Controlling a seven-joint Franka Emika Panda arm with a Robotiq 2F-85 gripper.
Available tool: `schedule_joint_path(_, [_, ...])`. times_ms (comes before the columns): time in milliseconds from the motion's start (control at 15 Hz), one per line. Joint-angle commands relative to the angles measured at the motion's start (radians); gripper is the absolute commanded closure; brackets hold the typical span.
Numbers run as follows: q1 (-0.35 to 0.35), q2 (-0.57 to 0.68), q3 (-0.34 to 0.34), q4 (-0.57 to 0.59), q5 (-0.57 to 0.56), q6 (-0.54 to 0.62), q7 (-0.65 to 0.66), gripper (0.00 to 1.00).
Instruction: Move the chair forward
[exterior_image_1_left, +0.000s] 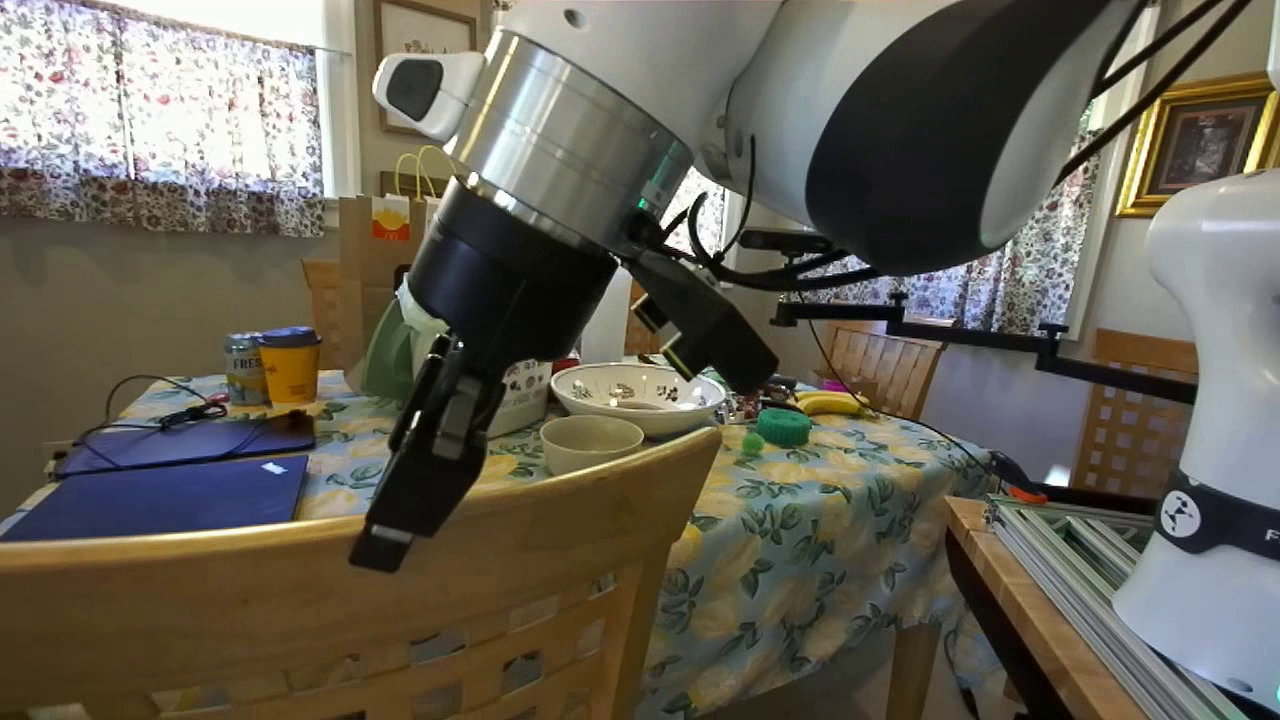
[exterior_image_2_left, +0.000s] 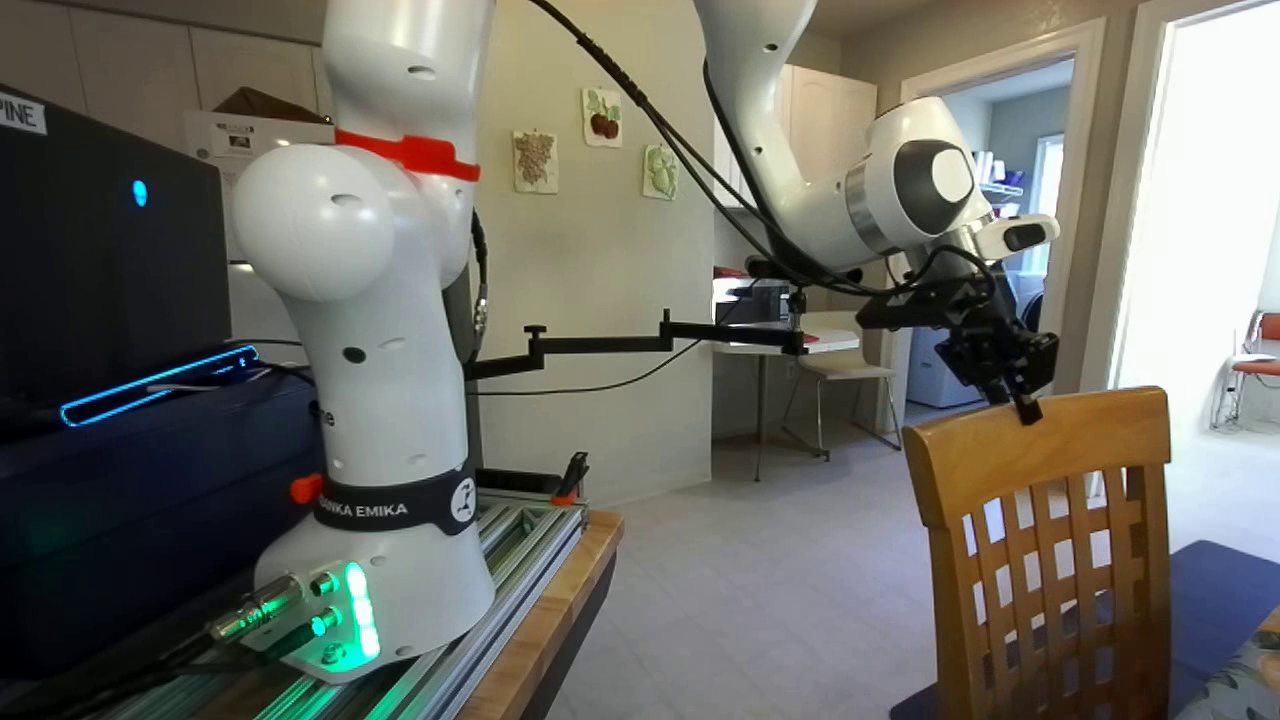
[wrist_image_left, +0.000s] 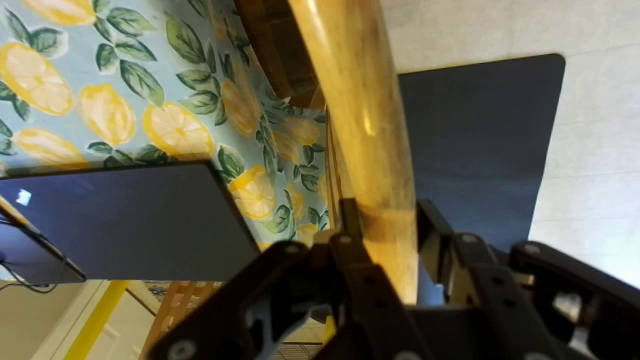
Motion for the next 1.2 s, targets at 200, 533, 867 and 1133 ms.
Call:
schedule_joint_path(200, [0.026,0.059,-0.100,0.099,-0.096,-0.022,0.119,0.92])
schedule_joint_path(533, [0.046,0.080,-0.138,0.139,-0.098,-0.021,0.147,0.92])
schedule_joint_path(867, [0.059,0.103,-0.168,0.170,-0.090,-0.024,0.158,0.92])
schedule_joint_path(1133, [0.067,0.113,-0.181,0.178,-0.078,-0.031,0.158,0.42])
